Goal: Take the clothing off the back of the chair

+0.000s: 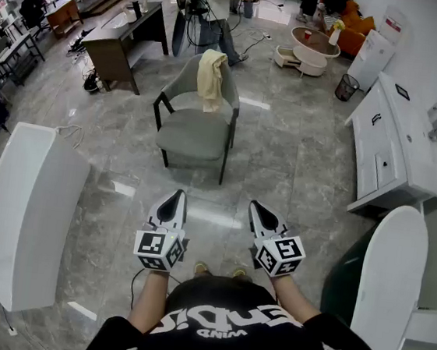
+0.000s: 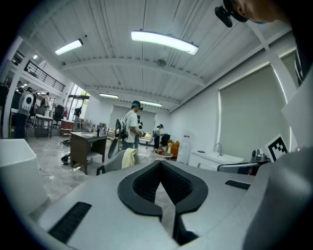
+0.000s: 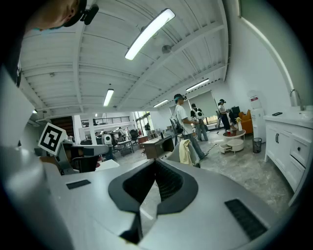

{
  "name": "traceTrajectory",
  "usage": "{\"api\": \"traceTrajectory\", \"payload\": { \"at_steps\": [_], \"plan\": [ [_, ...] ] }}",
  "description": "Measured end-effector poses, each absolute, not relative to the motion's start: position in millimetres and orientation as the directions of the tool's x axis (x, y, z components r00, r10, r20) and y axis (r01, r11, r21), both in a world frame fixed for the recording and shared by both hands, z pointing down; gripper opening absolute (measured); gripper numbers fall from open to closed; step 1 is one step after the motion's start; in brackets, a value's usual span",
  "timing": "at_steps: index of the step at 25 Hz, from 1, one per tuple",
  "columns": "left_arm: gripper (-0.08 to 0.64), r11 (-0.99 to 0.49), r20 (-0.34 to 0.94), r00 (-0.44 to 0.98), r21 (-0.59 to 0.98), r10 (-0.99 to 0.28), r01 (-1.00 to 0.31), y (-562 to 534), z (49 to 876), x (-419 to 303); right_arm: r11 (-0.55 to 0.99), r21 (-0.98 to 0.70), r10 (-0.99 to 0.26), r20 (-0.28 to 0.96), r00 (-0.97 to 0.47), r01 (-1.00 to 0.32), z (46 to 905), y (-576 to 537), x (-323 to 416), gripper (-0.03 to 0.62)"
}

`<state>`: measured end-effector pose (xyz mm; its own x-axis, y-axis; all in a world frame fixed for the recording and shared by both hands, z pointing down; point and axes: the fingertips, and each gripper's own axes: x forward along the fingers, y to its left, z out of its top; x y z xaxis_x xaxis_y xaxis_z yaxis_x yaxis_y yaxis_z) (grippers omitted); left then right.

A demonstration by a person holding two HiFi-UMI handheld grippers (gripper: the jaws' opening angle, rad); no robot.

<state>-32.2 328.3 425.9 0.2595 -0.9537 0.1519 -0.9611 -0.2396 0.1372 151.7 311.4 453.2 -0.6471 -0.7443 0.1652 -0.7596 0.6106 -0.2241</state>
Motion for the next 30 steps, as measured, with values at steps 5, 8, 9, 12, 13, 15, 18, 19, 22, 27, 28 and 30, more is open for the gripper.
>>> {"api": "traceTrajectory", "payload": {
  "at_steps": [5, 8, 9, 12, 13, 15, 18, 19, 22, 27, 28, 30],
  "plan": [
    [0.012, -0.247, 0.136, 0.264, 0.132, -0.955, -0.960, 324, 423, -38, 0.613, -0.211, -0.748, 0.156, -0.645, -0.762, 452, 306, 142, 0.014],
    [0.012, -0.249, 0.134, 0.266, 0.133, -0.955, -0.959, 322, 421, -44, 0.613, -0.208, -0.750, 0.152, -0.644, -0.762, 450, 303, 133, 0.014],
    [0.012, -0.251, 0.137, 0.268, 0.133, -0.954, -0.959, 322, 422, -47, 0.611, -0.210, -0.751, 0.151, -0.642, -0.764, 450, 303, 130, 0.014],
    [0.012, -0.261, 0.144, 0.279, 0.135, -0.949, -0.956, 322, 425, -55, 0.598, -0.221, -0.759, 0.152, -0.633, -0.770, 452, 303, 122, 0.014],
    [0.012, -0.265, 0.145, 0.283, 0.134, -0.948, -0.955, 322, 426, -58, 0.593, -0.219, -0.763, 0.154, -0.627, -0.775, 452, 303, 119, 0.014],
    [0.012, -0.278, 0.138, 0.295, 0.126, -0.946, -0.952, 322, 427, -63, 0.581, -0.213, -0.774, 0.153, -0.614, -0.785, 454, 302, 115, 0.014],
    [0.012, -0.301, 0.121, 0.315, 0.118, -0.941, -0.946, 317, 426, -74, 0.557, -0.211, -0.796, 0.139, -0.589, -0.803, 456, 295, 107, 0.014],
    [0.012, -0.304, 0.121, 0.318, 0.122, -0.940, -0.945, 315, 428, -77, 0.548, -0.211, -0.803, 0.136, -0.580, -0.809, 455, 293, 105, 0.014],
    [0.012, -0.304, 0.142, 0.322, 0.133, -0.936, -0.943, 308, 435, -86, 0.533, -0.185, -0.818, 0.138, -0.558, -0.826, 453, 287, 99, 0.015],
    [0.012, -0.325, 0.158, 0.344, 0.132, -0.926, -0.936, 290, 444, -95, 0.510, -0.165, -0.837, 0.130, -0.531, -0.844, 454, 269, 92, 0.014],
    [0.012, -0.328, 0.158, 0.347, 0.133, -0.924, -0.935, 285, 446, -96, 0.505, -0.166, -0.841, 0.126, -0.526, -0.847, 455, 265, 92, 0.014],
    [0.012, -0.330, 0.154, 0.349, 0.133, -0.925, -0.935, 274, 448, -99, 0.501, -0.167, -0.844, 0.124, -0.523, -0.849, 458, 254, 91, 0.014]
  ]
}}
